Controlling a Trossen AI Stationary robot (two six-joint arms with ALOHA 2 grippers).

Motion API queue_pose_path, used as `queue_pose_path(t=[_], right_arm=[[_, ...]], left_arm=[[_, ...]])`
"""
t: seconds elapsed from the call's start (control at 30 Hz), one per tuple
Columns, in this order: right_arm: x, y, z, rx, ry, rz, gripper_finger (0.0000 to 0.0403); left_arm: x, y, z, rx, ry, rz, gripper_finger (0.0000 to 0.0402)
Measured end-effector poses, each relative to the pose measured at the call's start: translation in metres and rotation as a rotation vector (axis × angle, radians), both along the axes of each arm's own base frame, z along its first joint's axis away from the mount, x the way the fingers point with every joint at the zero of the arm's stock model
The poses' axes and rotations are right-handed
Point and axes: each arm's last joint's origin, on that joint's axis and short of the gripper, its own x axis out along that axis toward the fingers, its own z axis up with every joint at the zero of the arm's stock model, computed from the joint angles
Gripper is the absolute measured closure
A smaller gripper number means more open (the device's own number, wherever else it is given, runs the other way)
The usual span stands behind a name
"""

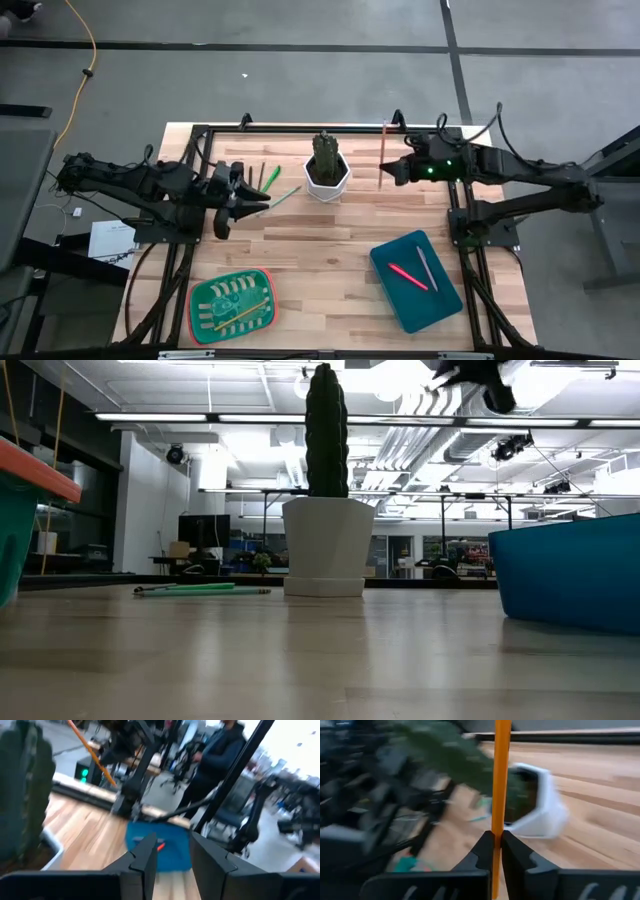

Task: Sort pens & pencils
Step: Put the orange pencil into the green bin

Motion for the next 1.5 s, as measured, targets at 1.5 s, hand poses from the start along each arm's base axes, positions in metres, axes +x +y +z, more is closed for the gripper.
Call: queue_pose_path(t=[1.5], right_arm=[[0.109, 0.081, -0.015, -0.139, -0.409, 0.655, 0.0398]], left_arm=[[0.099, -0.012, -0.027, -0.188, -0.198, 0.002, 0.0302]])
